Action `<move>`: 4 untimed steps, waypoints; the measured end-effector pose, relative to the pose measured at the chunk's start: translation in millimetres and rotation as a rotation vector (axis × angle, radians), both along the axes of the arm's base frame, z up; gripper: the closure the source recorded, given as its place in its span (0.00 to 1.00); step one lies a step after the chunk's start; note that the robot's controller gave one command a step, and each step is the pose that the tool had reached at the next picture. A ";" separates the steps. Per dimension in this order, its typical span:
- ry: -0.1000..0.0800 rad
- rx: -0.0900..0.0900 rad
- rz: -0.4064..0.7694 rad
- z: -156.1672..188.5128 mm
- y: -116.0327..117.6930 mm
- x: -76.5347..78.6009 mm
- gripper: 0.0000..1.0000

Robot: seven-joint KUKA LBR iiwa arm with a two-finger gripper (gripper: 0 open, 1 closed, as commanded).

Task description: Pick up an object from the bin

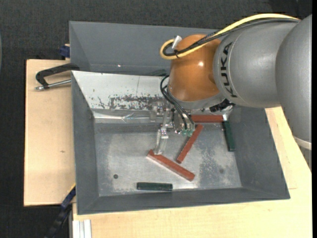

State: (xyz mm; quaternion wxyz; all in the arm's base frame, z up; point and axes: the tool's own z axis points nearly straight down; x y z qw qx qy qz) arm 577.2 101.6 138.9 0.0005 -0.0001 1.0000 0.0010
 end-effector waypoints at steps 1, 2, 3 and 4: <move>-0.002 0.000 -0.092 -47.9 -26.6 -30.4 0.00; 0.004 -0.002 -0.041 -68.4 -34.1 -48.3 0.00; 0.003 0.000 -0.176 -68.3 -36.9 -64.3 0.00; -0.004 -0.001 -0.051 -67.9 -33.8 -50.5 0.00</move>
Offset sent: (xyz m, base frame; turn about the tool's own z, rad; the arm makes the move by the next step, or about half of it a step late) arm -0.0510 -0.0346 -0.0689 0.0338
